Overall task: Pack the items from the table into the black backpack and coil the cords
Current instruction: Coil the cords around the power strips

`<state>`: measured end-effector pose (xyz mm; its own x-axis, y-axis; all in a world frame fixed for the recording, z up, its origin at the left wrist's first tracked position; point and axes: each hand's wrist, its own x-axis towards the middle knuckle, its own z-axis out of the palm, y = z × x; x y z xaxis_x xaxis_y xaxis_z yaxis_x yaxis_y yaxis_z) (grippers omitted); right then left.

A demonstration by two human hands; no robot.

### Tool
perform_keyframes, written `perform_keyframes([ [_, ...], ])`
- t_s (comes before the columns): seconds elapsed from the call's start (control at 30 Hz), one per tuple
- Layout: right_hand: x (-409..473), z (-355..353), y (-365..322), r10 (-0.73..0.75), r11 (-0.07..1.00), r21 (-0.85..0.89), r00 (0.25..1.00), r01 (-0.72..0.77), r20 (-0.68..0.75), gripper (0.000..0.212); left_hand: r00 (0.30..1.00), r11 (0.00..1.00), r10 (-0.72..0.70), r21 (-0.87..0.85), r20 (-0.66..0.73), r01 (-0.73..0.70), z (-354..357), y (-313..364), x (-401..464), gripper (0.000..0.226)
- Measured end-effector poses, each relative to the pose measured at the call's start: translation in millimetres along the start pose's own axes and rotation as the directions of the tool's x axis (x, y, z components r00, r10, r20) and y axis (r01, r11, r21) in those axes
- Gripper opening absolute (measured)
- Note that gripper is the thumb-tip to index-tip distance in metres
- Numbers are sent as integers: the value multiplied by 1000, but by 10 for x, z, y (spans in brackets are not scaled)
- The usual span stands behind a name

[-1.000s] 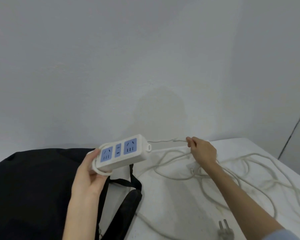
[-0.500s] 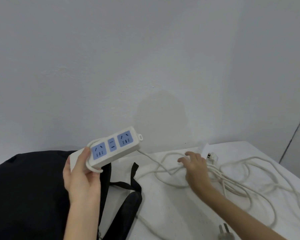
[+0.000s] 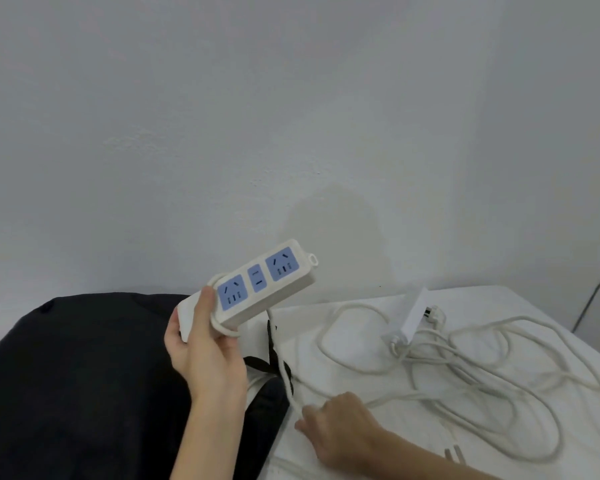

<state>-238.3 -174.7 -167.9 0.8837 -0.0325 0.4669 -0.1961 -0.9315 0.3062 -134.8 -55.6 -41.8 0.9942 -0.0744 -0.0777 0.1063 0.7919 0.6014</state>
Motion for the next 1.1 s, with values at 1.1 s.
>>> perform_keyframes([
  [1.1, 1010, -1066, 992, 442, 704, 707, 818, -63, -367, 30, 800, 786, 147, 423, 582, -452, -1, -208, -3, 67],
])
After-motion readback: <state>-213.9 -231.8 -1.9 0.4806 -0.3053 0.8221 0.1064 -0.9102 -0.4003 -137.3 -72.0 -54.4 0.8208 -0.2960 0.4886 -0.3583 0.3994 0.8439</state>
